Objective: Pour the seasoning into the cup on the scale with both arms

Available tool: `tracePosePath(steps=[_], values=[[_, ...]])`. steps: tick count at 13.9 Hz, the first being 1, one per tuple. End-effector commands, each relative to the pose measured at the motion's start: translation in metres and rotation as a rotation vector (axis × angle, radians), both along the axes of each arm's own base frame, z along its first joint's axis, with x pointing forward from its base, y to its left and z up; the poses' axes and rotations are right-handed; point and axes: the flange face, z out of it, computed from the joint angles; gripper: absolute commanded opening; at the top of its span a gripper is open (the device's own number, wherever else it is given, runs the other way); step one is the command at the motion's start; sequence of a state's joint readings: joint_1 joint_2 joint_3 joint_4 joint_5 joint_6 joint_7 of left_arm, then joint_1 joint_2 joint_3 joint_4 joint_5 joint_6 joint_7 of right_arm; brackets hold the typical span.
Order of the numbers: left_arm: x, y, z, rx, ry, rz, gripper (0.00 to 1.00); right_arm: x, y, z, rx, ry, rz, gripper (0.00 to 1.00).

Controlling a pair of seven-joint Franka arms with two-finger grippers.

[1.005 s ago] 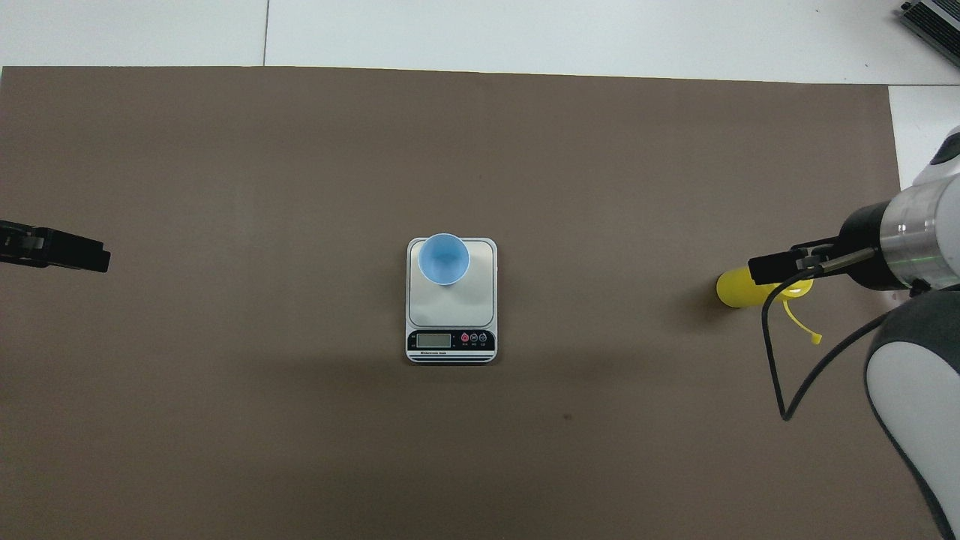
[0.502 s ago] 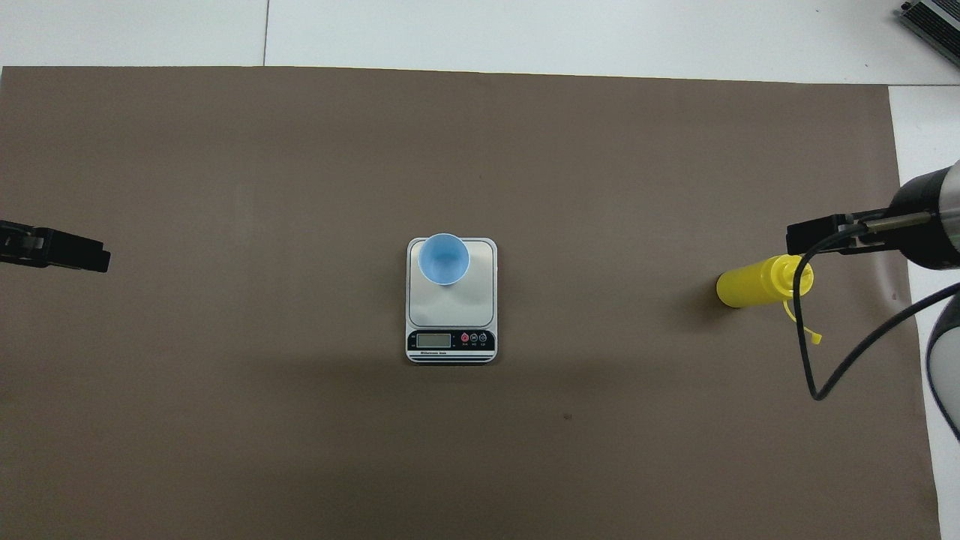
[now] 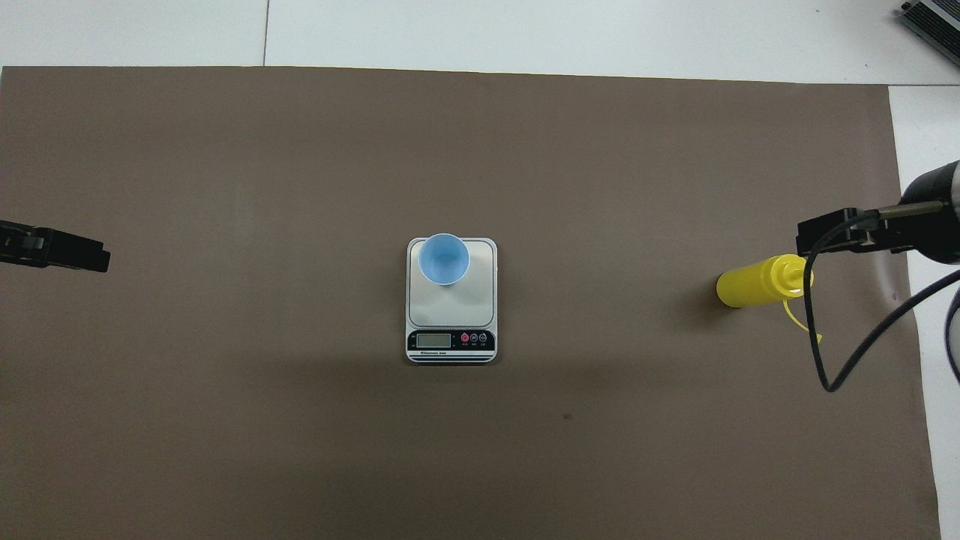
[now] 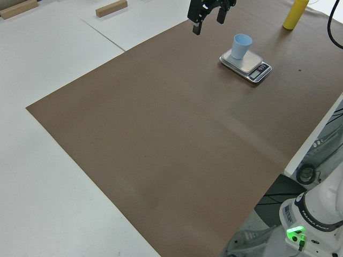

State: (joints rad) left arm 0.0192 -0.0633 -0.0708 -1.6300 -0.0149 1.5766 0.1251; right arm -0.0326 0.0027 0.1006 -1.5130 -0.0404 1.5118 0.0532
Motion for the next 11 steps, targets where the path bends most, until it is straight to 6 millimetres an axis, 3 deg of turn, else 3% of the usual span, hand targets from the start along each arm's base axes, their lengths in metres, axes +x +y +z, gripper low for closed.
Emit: tracePosePath(steps=[1, 7, 11], values=[[-0.0039, 0.0025, 0.0011, -0.01, 0.009, 0.011, 1.0, -0.0132, -0.0179, -0.0149, -0.014, 0.035, -0.044, 1.0], [-0.0039, 0.0025, 0.0011, -0.01, 0.009, 0.011, 1.0, -0.0091, -0.0222, -0.0167, 0.023, 0.008, -0.036, 1.0], [-0.0039, 0.0025, 0.0011, -0.01, 0.009, 0.011, 1.0, -0.0106, -0.0132, -0.016, 0.052, 0.011, -0.034, 1.0]])
